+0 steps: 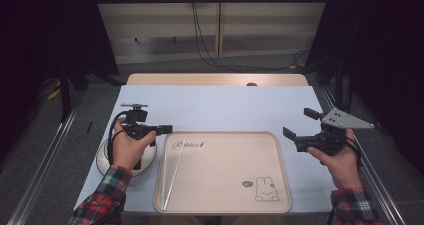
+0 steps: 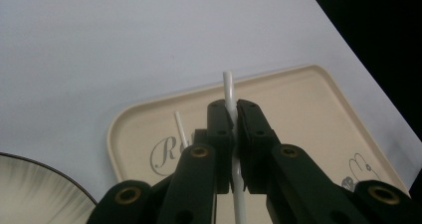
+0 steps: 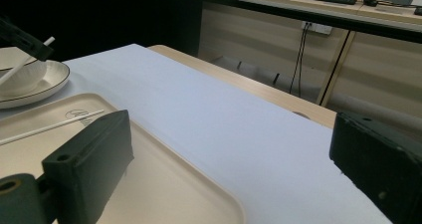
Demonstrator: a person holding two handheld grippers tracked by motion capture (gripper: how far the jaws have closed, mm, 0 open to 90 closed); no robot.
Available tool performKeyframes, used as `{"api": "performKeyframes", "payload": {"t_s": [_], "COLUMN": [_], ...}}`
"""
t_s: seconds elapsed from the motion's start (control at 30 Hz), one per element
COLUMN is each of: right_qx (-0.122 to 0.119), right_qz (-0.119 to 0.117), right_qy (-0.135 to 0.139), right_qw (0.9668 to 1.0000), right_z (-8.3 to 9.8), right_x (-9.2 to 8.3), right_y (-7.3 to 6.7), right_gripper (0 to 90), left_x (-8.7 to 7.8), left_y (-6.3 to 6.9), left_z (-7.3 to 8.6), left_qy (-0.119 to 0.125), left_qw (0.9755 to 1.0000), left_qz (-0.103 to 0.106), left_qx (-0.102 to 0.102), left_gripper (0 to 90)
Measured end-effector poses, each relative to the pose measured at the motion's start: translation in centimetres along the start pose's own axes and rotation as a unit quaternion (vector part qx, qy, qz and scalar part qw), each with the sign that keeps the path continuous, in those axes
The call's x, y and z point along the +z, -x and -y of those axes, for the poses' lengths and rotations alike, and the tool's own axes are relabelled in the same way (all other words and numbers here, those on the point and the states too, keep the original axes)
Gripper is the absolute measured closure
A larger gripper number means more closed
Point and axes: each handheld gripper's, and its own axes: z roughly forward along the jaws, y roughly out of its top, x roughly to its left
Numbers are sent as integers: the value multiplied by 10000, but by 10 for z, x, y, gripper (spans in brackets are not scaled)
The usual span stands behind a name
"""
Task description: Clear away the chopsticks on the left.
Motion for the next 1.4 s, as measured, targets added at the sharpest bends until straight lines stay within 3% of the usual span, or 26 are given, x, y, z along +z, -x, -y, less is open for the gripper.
{"api": "performKeyframes", "payload": {"t_s": [0.3,0.5,0.83,1.0,1.2,1.27,1.4], "right_qx": [-12,-1,-8,-12,-8,-10,2], "right_qz": [6,14,4,2,20,35,13], "right_qy": [23,24,27,24,50,59,46], "right_qw": [10000,10000,10000,10000,10000,10000,10000], "right_z": [0,0,0,0,-1,-1,-1], "right_x": [-1,-1,-2,-2,-4,-4,-4], "right_y": [1,1,1,1,2,3,2], "right_gripper": [31,31,31,31,31,31,31], "left_x": [23,32,38,46,52,52,54], "left_y": [-7,-11,-17,-19,-19,-19,-18], "left_z": [9,15,19,24,26,26,27], "left_qy": [-231,-216,-377,-481,-572,-632,-617], "left_qw": [9982,9973,9954,9937,9925,9917,9910], "left_qz": [-522,-618,-818,-864,-951,-1045,-1105], "left_qx": [-162,-345,-335,-534,-504,-397,-439], "left_gripper": [843,841,833,834,832,831,826]}}
